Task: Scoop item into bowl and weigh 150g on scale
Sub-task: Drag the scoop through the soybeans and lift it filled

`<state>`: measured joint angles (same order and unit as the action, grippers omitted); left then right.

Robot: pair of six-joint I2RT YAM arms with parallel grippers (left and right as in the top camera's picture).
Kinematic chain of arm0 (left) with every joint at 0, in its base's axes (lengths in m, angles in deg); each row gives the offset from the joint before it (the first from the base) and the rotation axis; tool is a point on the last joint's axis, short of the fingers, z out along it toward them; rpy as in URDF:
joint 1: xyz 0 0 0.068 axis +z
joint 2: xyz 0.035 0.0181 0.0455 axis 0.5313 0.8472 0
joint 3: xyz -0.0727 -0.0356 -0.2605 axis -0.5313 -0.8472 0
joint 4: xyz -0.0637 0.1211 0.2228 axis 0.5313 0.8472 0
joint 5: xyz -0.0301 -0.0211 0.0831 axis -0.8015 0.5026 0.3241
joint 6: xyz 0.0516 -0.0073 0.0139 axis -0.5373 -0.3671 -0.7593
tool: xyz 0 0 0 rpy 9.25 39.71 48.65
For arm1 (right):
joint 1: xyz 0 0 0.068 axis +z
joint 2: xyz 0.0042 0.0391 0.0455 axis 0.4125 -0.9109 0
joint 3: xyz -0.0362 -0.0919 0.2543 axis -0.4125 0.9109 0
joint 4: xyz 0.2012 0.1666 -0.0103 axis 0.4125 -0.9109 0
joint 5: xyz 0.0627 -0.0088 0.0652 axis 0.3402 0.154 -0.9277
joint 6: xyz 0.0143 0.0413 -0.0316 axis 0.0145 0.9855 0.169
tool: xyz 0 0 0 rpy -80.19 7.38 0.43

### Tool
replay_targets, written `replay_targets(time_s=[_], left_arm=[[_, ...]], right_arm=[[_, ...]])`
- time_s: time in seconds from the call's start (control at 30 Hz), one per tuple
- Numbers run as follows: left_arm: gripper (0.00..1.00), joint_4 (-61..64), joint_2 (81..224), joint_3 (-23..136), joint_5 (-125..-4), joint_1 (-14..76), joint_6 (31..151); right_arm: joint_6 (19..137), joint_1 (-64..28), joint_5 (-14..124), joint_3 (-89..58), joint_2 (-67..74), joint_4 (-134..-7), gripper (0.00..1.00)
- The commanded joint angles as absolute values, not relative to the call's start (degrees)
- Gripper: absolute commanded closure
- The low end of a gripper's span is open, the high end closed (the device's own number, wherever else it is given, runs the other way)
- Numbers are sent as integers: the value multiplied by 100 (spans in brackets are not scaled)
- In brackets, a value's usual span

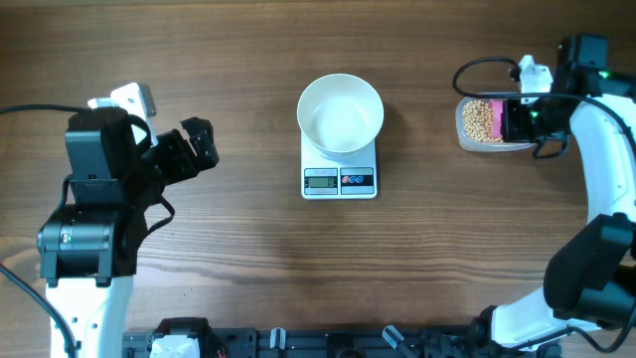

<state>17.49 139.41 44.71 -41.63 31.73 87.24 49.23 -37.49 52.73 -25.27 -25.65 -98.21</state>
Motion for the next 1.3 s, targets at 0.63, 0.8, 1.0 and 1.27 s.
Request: replay_targets(time_s=[0.63, 0.8, 1.0, 1.27], left_arm=[[0, 1736, 13963, 4580, -4107, 3204, 8650], [0, 1736, 13963, 4580, -4107, 3204, 8650], [0, 1736, 13963, 4580, -4107, 3206, 8650], [0, 1736, 13963, 4580, -4107, 3204, 8650]], right_arm=[[4901, -4308, 4057, -2192, -2666, -9757, 96], [4927, -4311, 4051, -2094, -2663, -9716, 96], [4927, -4311, 3749, -2094, -2663, -9735, 96], [4945, -4311, 3559, -2094, -2663, -9740, 96]])
